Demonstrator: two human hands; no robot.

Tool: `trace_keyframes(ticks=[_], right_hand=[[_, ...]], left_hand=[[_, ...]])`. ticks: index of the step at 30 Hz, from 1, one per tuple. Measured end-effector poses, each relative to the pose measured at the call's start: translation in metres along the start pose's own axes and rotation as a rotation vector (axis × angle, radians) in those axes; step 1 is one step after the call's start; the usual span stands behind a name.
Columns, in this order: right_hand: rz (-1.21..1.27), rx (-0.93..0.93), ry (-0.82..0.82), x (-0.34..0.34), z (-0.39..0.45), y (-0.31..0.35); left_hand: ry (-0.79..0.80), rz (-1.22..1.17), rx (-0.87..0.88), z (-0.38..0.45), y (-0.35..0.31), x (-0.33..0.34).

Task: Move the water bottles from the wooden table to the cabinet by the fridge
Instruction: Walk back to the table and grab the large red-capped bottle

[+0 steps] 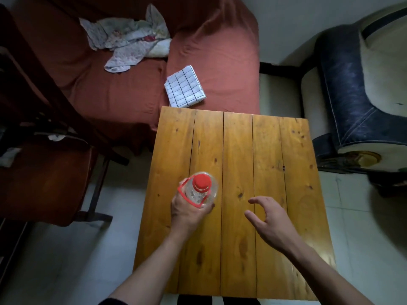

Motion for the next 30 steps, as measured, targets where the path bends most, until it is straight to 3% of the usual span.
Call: trace_keyframes(ticks=[2,5,10,16,22,30], right_hand=[[0.008,0.015,0.006,0.006,-0.003,-0.004],[0.022,0.041,0.006,0.010,-0.005,-0.006],[0.033,0.058,0.005,0.010,-0.004,-0.013],[0.058,0.062,-0.009,0.016,-0.001,-0.024],[0.063,0.088,0.021,0.035,-0.010,-0.038],[0.064,0.111,-0.028,0.026,-0.009,-0.046]], left_hand=[[-0.103,-0.048,-0.068,-0.005,-0.001,0.004],[-0.148,-0.079,0.017,-0.011,-0.003,0.021],[-0.100,-0.059,0.063,-0.009,0.001,0.020],[0.107,0.101,0.158,0.023,0.014,0.005],[0.230,0.075,0.162,0.037,0.009,0.018],[0.173,0.063,0.174,0.029,0.000,0.017]])
Point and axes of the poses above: each hand's wrist, its own z-axis towards the middle knuckle, its own x-axis out of the palm, y = z × x, the point moved 5 cm from there along z, towards the middle knuckle, and after that the axes turned 15 degrees about -x, right-handed, at the moved point
